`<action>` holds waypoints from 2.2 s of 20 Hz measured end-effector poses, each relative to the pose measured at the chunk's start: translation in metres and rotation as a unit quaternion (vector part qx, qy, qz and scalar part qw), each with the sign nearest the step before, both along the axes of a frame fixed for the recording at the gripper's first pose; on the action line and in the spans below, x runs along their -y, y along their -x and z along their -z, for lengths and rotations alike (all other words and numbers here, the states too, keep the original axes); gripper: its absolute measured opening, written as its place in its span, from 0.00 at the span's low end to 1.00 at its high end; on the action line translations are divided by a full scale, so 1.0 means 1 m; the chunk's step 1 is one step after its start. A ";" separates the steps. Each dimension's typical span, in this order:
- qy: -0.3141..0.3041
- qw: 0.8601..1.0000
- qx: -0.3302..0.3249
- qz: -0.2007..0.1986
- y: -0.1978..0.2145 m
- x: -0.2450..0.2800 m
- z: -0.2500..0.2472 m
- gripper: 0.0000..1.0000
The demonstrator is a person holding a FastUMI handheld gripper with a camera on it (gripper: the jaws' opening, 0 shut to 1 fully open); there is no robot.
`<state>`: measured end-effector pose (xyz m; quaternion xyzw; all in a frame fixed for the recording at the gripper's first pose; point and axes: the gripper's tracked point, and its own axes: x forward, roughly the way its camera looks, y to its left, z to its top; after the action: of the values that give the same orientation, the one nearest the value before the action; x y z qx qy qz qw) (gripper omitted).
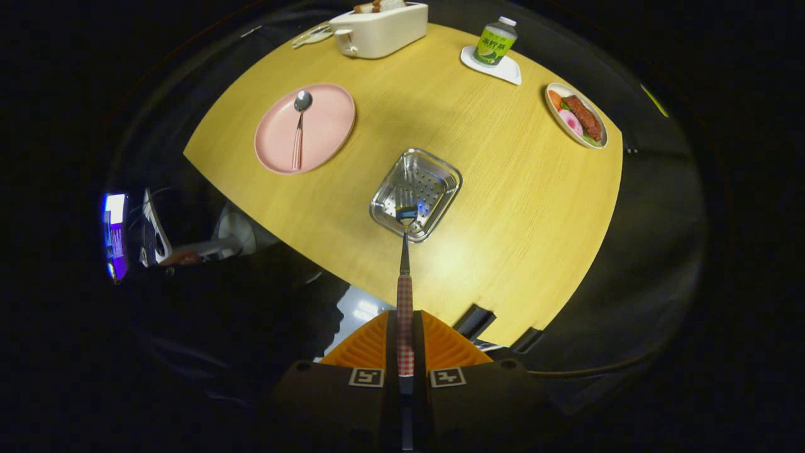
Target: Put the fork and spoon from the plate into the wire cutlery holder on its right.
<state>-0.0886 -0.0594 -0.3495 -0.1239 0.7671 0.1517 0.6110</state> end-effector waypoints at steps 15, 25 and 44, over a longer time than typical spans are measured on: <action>0.078 0.985 -0.141 -0.065 -0.035 0.005 0.045 0.12; 0.081 0.987 -0.132 -0.042 -0.048 0.002 0.056 0.12; -0.032 0.999 -0.012 0.018 -0.080 -0.027 -0.003 0.40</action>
<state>-0.0091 -0.0329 -0.3461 -0.0887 0.7714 0.1665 0.6077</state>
